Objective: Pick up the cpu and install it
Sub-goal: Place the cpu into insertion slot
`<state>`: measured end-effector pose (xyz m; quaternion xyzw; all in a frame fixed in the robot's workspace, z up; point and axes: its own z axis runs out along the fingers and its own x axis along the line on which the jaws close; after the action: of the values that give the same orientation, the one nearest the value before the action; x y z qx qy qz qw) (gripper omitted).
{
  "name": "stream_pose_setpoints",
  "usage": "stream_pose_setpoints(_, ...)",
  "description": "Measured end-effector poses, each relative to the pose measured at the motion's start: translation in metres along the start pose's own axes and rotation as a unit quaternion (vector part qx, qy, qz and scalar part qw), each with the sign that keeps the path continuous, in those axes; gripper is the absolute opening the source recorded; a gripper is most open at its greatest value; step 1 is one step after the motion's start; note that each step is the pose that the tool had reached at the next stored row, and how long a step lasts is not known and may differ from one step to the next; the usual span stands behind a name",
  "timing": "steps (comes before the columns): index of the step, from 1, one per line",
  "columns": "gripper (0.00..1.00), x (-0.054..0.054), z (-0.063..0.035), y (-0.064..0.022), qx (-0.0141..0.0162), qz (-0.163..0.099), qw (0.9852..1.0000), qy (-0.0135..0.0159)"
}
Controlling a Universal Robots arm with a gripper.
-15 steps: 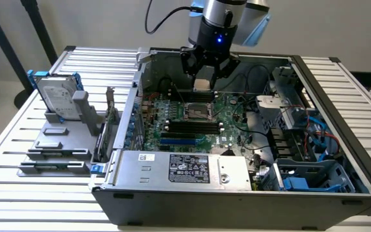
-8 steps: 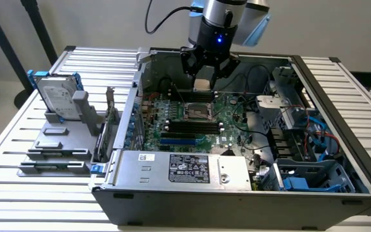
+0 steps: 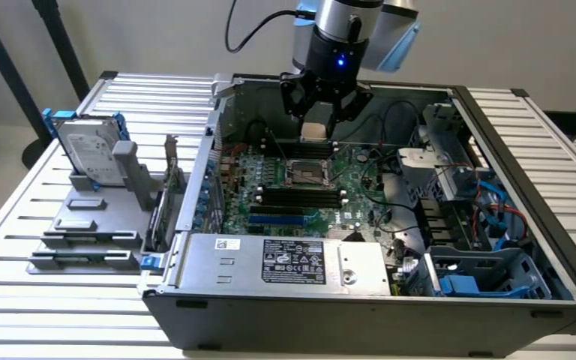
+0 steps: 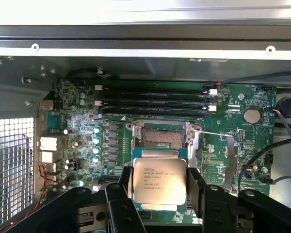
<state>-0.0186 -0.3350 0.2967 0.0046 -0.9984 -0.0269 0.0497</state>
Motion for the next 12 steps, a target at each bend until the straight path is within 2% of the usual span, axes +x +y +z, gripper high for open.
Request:
stream_pose_setpoints(2, 0.55, 0.0, 0.0003, 0.0, 0.0, 0.0, 1.0, 0.0)
stream_pose_setpoints(6, 0.55, -0.0002, 0.0037, -0.0002, -0.0031, 0.031, 0.9995, -0.0017)
stream_pose_setpoints(9, 0.55, -0.0004, 0.0066, -0.0004, -0.0058, 0.059, 0.9983, -0.0032)
stream_pose_setpoints(12, 0.55, -0.0007, 0.0094, -0.0005, -0.0085, 0.085, 0.9963, -0.0047)
